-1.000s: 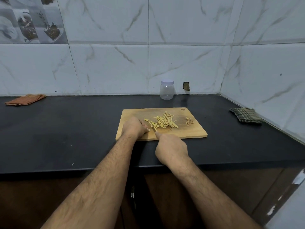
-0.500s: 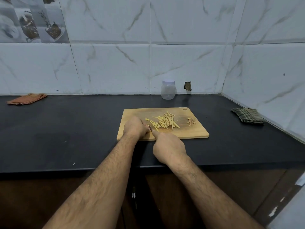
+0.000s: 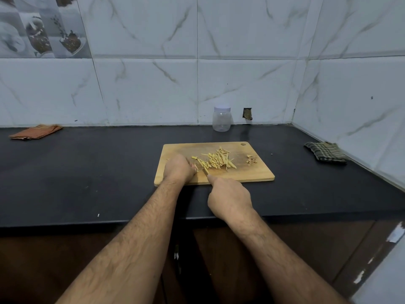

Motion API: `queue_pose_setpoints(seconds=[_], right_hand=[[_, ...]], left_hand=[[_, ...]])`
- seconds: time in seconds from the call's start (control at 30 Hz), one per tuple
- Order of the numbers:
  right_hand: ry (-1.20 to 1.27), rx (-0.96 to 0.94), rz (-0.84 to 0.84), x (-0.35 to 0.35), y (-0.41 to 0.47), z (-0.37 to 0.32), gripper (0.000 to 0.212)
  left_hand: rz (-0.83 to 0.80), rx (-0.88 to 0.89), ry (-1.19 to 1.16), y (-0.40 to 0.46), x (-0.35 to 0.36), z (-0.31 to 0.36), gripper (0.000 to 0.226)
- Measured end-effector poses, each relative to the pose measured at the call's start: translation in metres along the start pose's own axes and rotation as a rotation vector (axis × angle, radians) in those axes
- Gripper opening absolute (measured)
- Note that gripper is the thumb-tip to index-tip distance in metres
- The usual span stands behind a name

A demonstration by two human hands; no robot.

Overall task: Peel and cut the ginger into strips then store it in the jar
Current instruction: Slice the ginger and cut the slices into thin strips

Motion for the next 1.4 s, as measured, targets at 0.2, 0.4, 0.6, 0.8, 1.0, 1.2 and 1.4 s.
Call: queue_pose_setpoints(seconds=[0.2, 0.4, 0.6, 0.8, 1.0, 1.2, 1.4], right_hand=[[0.069, -0.010, 0.036, -0.003, -0.001, -0.005, 0.060], [0.050, -0.050, 0.033, -0.002, 0.006, -0.019, 0.052], [-0.015, 0.034, 0.034, -0.009, 0.024, -0.001, 0.051], [0.065, -0.008, 0.022, -0.007, 0.026, -0.009, 0.060], [0.148, 0.026, 0.020, 0.001, 0.035, 0.000, 0.059], [0.173, 0.018, 0.062, 0.003, 0.037, 0.003, 0.057], [0.171, 0.021, 0.079, 0.005, 0.038, 0.003, 0.053]], left_hand=[[-0.007, 0.035, -0.004, -0.006, -0.004, 0.004, 0.016], [0.057, 0.020, -0.101, -0.008, -0.023, -0.011, 0.019], [0.234, 0.033, -0.125, -0.006, -0.050, -0.020, 0.015], [0.156, 0.071, 0.016, 0.010, -0.038, -0.009, 0.037], [0.047, 0.070, 0.206, 0.021, -0.027, -0.004, 0.025], [-0.015, 0.039, 0.244, 0.025, -0.023, -0.001, 0.034], [-0.096, 0.054, 0.258, 0.026, -0.017, 0.008, 0.045]])
Point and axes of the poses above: each hand's wrist, its own y-axis towards the middle knuckle, its own x-axis out of the palm, z = x × y, the point moved 10 cm from there along y, towards the middle knuckle, and after that the axes turned 6 degrees about -y, right-handed, at the moved point
